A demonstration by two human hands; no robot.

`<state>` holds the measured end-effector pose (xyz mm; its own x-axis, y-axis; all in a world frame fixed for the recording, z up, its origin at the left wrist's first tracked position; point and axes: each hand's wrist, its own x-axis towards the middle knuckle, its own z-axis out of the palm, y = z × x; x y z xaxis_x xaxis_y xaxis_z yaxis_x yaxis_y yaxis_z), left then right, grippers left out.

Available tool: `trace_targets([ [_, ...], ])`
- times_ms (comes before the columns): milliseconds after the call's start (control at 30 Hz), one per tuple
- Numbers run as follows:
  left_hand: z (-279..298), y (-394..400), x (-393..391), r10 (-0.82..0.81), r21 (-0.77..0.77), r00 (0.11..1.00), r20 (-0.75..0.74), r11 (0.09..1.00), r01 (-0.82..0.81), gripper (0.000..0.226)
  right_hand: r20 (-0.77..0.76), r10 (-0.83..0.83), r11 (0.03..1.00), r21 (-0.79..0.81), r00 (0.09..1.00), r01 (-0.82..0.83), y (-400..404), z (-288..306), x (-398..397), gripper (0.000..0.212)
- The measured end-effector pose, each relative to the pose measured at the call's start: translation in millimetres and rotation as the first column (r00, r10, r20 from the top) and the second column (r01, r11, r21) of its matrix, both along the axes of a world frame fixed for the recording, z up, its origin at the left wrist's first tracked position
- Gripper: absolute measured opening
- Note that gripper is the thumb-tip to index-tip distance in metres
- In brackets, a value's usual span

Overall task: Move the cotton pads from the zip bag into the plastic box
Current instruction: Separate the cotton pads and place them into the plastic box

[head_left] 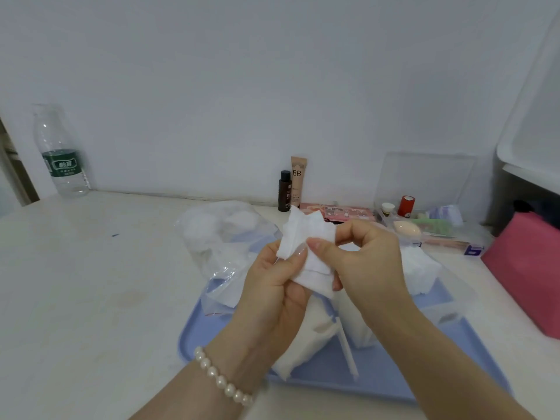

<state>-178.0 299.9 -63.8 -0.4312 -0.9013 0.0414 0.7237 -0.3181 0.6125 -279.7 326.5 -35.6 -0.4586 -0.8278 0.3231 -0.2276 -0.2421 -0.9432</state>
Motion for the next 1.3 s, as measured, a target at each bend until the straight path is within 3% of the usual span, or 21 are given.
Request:
trace_targets([
  [267, 3.2, -1.8, 2.5, -0.058, -0.012, 0.996, -0.066, 0.998, 0.057, 0.045, 0.034, 0.073, 0.984, -0.165, 0.997, -0.066, -0.1, 3.1, -3.9, 0.028],
  [467, 4.6, 0.5, 2.5, -0.075, -0.015, 0.996, -0.058, 0.997, 0.074, 0.041, -0.098, -0.075, 0.95, -0.31, 0.992, 0.041, -3.0, -4.6, -2.8, 0.034],
  [533, 7.2, 2.5, 2.8, -0.097, 0.017, 0.991, -0.096, 0.995, 0.099, 0.042, -0.294, -0.195, 0.913, -0.404, 0.936, 0.064, -2.6, -7.8, -4.1, 0.031],
  [600, 8.4, 1.6, 3.7, -0.102, 0.054, 0.987, -0.121, 0.993, 0.109, 0.044, -0.497, -0.349, 0.842, -0.539, 0.795, 0.033, -3.2, -10.7, -7.1, 0.019],
  [667, 8.0, -0.1, 4.4, -0.11, 0.077, 0.987, -0.113, 0.99, 0.12, 0.047, -0.599, -0.431, 0.779, -0.624, 0.675, -0.057, -5.0, -14.6, -9.5, 0.012],
  [700, 7.2, -1.3, 4.9, -0.116, 0.084, 0.989, -0.096, 0.989, 0.124, 0.049, -0.616, -0.432, 0.773, -0.629, 0.659, -0.081, -5.4, -15.7, -10.1, 0.011],
  [733, 7.2, -2.1, 5.6, -0.122, 0.089, 0.99, -0.077, 0.988, 0.128, 0.05, -0.609, -0.406, 0.789, -0.61, 0.682, -0.074, -5.2, -16.5, -10.7, 0.012],
  [800, 8.6, -2.9, 6.6, -0.124, 0.08, 0.991, -0.046, 0.989, 0.127, 0.049, -0.471, -0.235, 0.882, -0.472, 0.85, -0.018, -1.6, -12.4, -8.8, 0.019],
  [867, 10.5, -2.7, 5.6, -0.088, 0.08, 0.995, -0.053, 0.993, 0.092, 0.048, -0.099, 0.018, 0.958, -0.285, 0.995, -0.046, -0.7, -5.0, -8.7, 0.027],
  [933, 10.2, -2.5, 4.1, -0.041, 0.087, 0.998, -0.055, 0.995, 0.046, 0.04, 0.257, 0.149, 0.978, -0.179, 0.955, -0.105, -6.4, -2.5, -20.4, 0.023],
  [1033, 6.6, -2.3, 3.2, -0.017, 0.053, 0.997, 0.073, 0.998, 0.013, 0.027, 0.461, 0.237, 0.969, -0.174, 0.855, -0.174, -9.5, 5.3, -36.8, 0.025],
  [1133, 2.7, -2.1, 4.3, -0.026, 0.015, 0.977, 0.21, 1.0, 0.023, 0.027, 0.457, 0.345, 0.935, -0.093, 0.82, -0.342, -4.3, 17.2, -50.3, 0.021],
  [1233, 0.9, -1.8, 3.4, -0.026, -0.018, 0.968, 0.25, 0.999, 0.032, 0.031, 0.201, 0.408, 0.882, 0.165, 0.89, -0.442, 2.4, 25.0, -56.8, 0.052],
  [1300, -0.8, -2.0, 1.9, -0.026, -0.029, 0.969, 0.247, 0.999, 0.034, 0.025, 0.075, 0.386, 0.881, 0.265, 0.919, -0.392, 5.9, 25.9, -52.2, 0.035],
])
